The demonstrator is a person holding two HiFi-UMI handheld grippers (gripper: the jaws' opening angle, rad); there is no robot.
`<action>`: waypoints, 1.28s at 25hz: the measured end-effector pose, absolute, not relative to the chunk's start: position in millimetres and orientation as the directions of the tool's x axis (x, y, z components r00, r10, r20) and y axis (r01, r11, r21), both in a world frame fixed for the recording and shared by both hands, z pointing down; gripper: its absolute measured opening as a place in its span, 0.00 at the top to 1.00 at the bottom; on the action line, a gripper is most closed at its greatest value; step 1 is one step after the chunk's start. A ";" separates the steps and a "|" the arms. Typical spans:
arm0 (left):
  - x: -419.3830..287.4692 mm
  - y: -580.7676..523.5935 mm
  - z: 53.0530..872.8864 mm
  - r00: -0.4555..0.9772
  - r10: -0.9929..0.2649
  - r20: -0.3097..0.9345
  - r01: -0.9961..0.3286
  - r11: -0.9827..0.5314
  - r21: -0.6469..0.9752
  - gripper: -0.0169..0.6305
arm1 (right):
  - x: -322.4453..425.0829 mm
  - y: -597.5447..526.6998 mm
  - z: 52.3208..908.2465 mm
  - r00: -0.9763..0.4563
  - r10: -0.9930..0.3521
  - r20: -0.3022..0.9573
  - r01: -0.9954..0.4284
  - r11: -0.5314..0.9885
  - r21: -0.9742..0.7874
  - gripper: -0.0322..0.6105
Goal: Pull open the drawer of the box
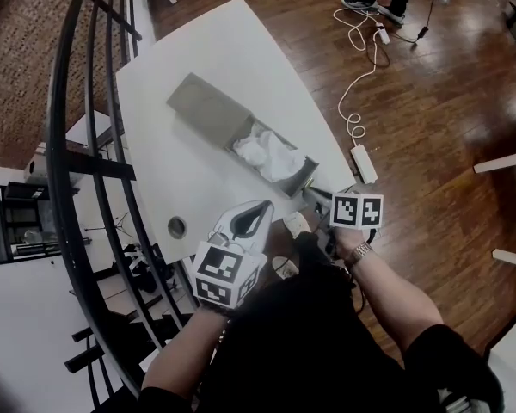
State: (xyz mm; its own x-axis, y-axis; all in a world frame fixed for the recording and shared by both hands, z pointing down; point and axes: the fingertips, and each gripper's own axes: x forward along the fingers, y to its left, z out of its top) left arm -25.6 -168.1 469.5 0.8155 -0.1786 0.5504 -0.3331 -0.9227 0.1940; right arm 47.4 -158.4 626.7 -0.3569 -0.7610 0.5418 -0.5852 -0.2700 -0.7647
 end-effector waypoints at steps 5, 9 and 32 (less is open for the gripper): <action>-29.4 -165.4 468.1 0.817 -0.180 0.548 -0.330 -0.925 0.188 0.95 | 46.6 -156.5 625.1 -0.349 -0.764 0.543 -0.594 -0.269 -0.759 0.88; -33.3 -161.3 465.2 0.822 -0.184 0.539 -0.326 -0.928 0.181 0.95 | 49.2 -149.8 623.9 -0.324 -0.768 0.552 -0.603 -0.282 -0.746 0.88; -91.4 -124.9 404.1 0.886 -0.247 0.392 -0.331 -0.929 0.164 0.95 | 13.2 -101.2 476.2 -0.142 -0.865 0.482 -0.888 -0.104 -0.448 0.96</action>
State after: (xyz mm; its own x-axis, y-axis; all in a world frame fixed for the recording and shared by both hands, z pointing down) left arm -91.4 -124.9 404.1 0.8862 -0.2466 0.3923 -0.3314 -0.9291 0.1644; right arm 13.2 -101.2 476.2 -0.1420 -0.8646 0.4820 -0.8878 -0.1041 -0.4483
